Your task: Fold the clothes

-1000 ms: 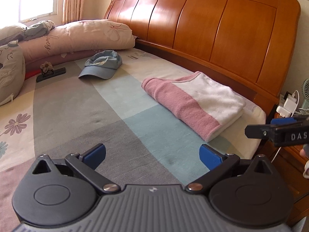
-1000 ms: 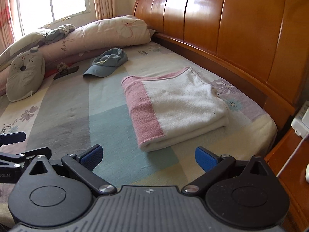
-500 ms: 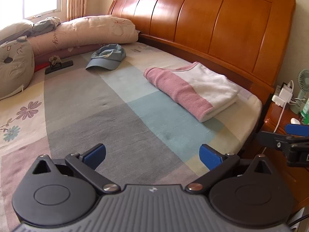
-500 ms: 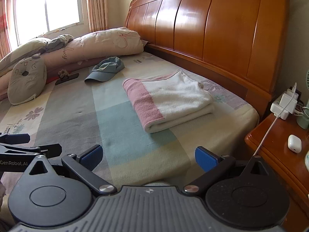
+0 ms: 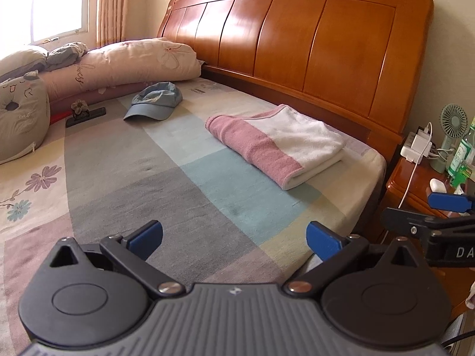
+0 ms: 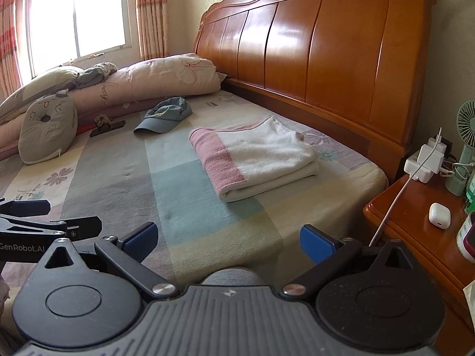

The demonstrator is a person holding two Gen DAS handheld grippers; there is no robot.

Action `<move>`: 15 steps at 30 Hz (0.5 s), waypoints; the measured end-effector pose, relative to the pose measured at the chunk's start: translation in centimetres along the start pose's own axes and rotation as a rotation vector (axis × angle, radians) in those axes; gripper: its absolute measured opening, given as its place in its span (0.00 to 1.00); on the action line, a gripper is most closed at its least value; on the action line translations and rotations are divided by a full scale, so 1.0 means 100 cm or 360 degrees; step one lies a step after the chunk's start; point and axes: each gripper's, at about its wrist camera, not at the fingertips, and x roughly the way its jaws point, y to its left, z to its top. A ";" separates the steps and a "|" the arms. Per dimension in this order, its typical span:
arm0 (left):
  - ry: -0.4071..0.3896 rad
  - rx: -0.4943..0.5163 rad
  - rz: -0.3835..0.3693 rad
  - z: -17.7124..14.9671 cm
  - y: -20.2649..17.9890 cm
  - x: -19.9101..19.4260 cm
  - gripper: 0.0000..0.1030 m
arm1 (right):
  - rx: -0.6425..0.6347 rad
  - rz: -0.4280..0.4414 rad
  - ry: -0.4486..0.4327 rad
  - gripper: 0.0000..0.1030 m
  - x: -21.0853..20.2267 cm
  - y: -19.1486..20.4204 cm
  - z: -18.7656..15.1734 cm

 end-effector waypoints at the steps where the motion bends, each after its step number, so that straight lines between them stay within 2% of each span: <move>1: 0.0002 0.0002 0.0004 0.000 0.000 0.000 0.99 | 0.0000 0.0005 0.0003 1.00 0.000 0.000 0.000; 15: 0.0034 -0.0027 0.0027 -0.006 0.003 -0.003 0.99 | -0.0066 0.0026 0.0031 1.00 0.004 0.015 -0.003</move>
